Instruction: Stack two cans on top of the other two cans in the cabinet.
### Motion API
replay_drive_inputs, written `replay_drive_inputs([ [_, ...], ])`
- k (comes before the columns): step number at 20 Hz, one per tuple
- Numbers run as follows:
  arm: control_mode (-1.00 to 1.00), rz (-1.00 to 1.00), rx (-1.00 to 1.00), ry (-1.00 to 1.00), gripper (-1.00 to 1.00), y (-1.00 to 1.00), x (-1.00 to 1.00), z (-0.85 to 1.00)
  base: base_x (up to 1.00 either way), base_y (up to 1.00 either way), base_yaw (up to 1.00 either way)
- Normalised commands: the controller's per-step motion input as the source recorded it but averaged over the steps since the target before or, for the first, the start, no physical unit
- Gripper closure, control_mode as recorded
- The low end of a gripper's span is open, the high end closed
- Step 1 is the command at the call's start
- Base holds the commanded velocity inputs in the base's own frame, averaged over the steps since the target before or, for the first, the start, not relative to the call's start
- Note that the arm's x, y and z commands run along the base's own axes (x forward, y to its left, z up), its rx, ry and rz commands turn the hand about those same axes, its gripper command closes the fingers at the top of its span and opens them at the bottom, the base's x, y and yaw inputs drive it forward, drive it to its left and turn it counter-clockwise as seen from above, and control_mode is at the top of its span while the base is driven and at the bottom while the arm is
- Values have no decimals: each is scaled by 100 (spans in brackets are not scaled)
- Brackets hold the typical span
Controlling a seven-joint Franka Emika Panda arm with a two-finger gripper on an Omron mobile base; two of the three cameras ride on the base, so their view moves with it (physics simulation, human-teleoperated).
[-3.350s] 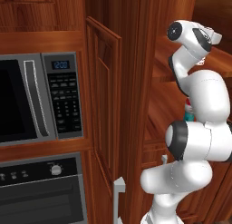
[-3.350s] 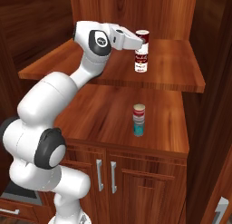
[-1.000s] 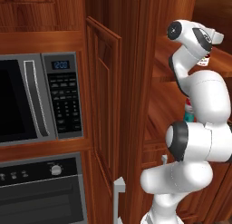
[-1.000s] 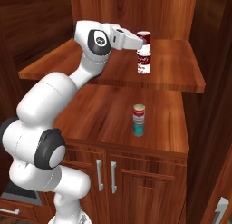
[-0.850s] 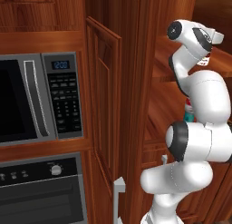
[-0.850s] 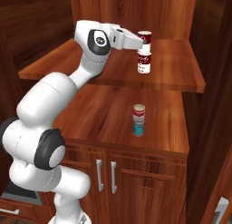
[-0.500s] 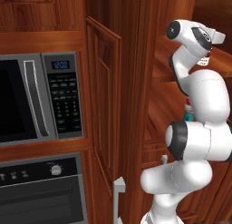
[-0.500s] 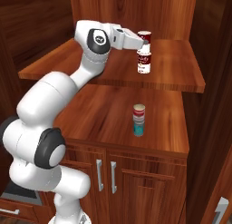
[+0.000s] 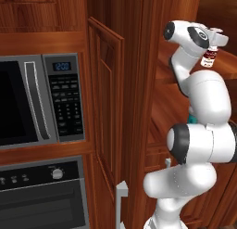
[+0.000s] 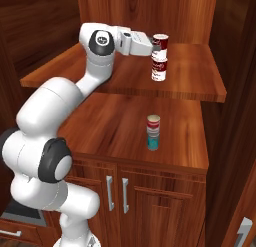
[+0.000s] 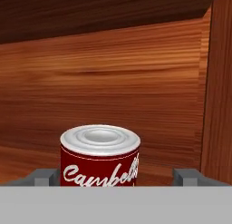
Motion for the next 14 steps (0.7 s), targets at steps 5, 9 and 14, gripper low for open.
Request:
replay_drive_inputs([
  [5,-100,-12,0,0,-100,10,-18,0,0,0,0],
  [9,-100,-9,0,0,-100,18,-10,0,0,0,0],
  [14,-100,-3,0,0,-100,22,3,-2,0,0,0],
])
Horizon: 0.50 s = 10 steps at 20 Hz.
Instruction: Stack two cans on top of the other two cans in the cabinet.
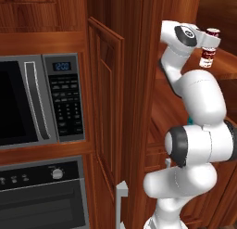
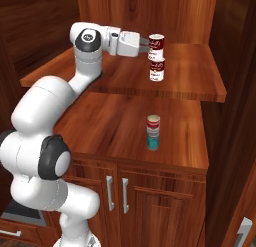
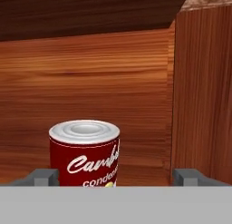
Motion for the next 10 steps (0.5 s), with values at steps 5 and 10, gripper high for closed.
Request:
replay_drive_inputs([
  [5,-100,0,0,0,-100,18,2,-1,0,0,0],
  [10,-100,1,0,0,-100,6,-11,0,0,0,0],
])
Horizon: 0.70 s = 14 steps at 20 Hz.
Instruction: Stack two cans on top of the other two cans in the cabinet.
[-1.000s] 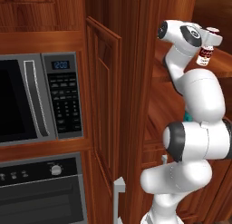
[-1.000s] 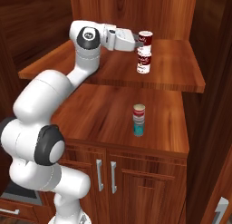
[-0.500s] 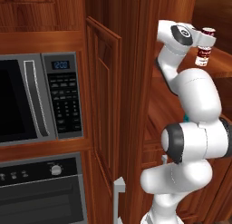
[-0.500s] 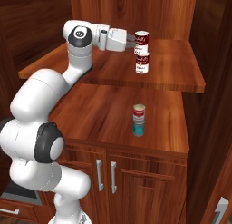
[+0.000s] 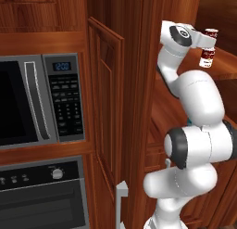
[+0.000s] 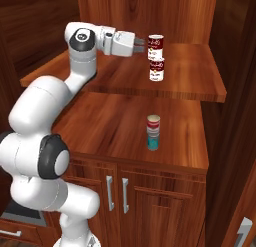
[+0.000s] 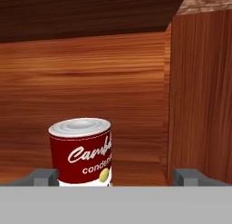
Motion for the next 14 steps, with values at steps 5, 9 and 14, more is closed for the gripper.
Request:
replay_drive_inputs([
  [5,-100,2,0,0,-100,10,-14,-2,0,0,0],
  [9,-100,5,0,1,-100,21,-2,-5,0,0,0],
  [14,-100,10,0,0,-100,24,-3,-5,0,0,0],
])
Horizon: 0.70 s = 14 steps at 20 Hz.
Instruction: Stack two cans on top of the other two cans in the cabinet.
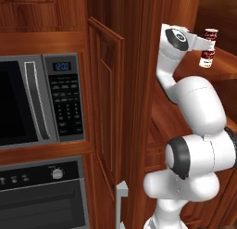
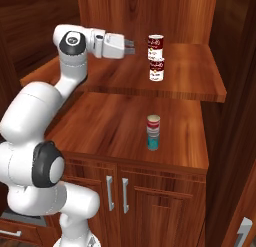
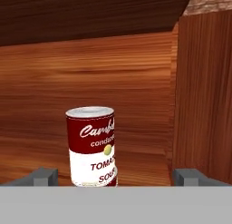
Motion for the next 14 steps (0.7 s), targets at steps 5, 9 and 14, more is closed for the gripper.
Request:
replay_drive_inputs([
  [5,-100,21,2,0,-100,19,-13,-2,0,0,0],
  [9,-100,39,3,7,-100,14,-31,0,0,0,0],
  [14,-100,49,1,17,-100,17,-39,-1,0,0,0],
])
